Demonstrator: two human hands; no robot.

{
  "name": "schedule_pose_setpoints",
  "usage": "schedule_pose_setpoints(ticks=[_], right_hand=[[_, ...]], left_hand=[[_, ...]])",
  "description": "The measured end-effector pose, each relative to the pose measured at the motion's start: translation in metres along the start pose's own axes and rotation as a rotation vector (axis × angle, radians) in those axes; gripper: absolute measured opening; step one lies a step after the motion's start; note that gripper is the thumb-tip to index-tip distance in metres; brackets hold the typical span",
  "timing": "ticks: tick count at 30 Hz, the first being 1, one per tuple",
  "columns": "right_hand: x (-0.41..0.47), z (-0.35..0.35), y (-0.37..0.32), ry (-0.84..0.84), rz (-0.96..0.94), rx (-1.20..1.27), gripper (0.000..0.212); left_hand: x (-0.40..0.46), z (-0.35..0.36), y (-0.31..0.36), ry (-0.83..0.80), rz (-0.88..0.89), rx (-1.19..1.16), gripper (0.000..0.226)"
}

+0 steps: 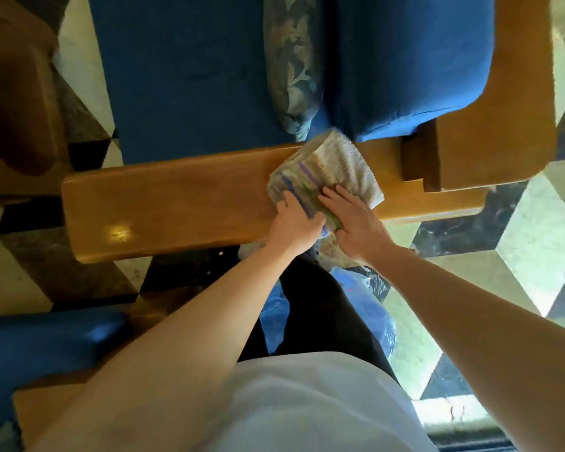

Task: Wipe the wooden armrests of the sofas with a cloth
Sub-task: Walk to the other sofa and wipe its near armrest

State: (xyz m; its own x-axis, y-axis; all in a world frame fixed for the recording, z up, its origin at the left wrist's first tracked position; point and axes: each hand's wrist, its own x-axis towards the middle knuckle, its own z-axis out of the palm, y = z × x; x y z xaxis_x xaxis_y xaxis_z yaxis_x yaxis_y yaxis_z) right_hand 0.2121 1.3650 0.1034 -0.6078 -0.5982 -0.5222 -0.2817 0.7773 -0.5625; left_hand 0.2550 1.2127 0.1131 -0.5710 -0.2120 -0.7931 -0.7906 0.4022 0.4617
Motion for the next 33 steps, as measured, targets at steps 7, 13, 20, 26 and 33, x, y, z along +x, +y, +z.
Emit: schedule_pose_setpoints(ticks=[7,13,20,26,33], right_hand=[[-0.05,-0.01,0.039,0.107,0.271,0.054,0.056],[-0.019,0.016,-0.042,0.179,0.565,0.384,0.071],[0.032,0.035,-0.174,-0.121,0.534,0.869,0.03],[0.047,0.067,-0.295,-0.364,0.532,1.353,0.032],[0.029,0.116,-0.437,-0.778,0.355,1.371,0.038]], left_hand=[[-0.008,0.055,0.034,-0.229,-0.056,-0.174,0.089],[-0.019,0.005,-0.001,-0.144,-0.279,-0.675,0.079],[-0.064,-0.095,-0.093,0.124,-0.408,-0.925,0.039],[-0.117,-0.16,-0.205,0.399,-0.544,-1.197,0.045],[-0.218,-0.206,-0.33,0.192,-0.076,-2.37,0.064]])
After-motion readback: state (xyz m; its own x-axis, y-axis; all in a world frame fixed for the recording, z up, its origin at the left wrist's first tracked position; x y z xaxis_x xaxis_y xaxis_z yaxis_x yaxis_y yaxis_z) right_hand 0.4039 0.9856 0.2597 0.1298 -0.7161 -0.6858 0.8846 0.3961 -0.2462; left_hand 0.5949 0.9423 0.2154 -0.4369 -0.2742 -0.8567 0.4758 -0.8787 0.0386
